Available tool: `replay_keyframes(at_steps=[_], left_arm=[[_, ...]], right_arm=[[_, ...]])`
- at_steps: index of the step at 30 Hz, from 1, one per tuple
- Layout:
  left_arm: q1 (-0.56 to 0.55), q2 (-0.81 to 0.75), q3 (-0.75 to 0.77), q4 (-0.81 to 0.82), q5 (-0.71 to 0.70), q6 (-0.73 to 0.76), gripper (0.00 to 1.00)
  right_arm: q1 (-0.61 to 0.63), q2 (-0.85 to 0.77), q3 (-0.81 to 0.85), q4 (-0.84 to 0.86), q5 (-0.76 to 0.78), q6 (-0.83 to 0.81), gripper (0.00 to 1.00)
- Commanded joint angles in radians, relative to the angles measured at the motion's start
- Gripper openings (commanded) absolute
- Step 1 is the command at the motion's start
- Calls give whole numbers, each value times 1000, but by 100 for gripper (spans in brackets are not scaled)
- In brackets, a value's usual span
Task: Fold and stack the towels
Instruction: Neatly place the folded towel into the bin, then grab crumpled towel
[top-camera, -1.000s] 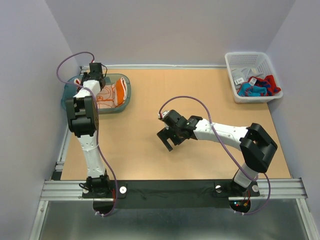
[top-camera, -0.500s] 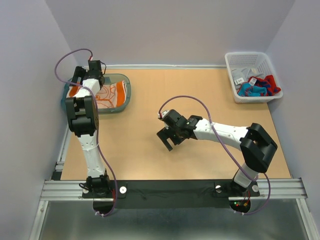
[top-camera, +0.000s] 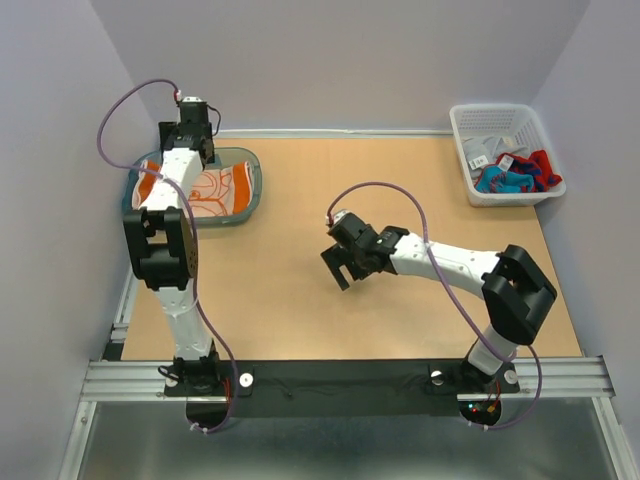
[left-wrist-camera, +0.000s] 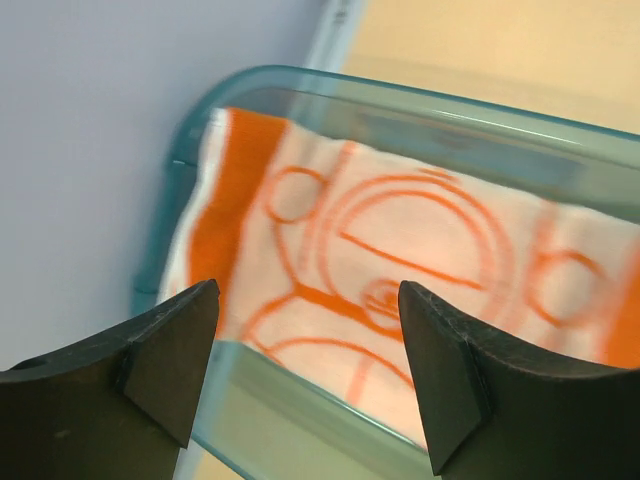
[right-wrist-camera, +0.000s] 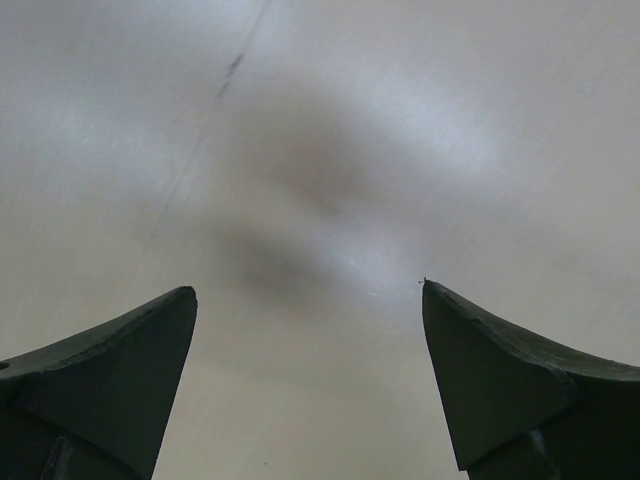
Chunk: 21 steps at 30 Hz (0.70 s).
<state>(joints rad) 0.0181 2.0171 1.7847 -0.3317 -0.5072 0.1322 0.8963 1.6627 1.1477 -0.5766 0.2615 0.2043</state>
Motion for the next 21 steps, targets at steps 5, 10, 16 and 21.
replay_keyframes(at_steps=[5,10,16,21], left_arm=[[-86,-323,-290,-15,356,-264,83],[-139,-581,-552,118,481,-290,90],[-241,-921,-872,235,587,-295,96],[-250,-1054,-1073,325,656,-318,98]], right_arm=[[-281,-110,114,-3,145,46,98],[-552,-120,239,-2,137,41,96],[-932,14,447,40,58,92,91],[-1086,163,578,69,53,165,87]])
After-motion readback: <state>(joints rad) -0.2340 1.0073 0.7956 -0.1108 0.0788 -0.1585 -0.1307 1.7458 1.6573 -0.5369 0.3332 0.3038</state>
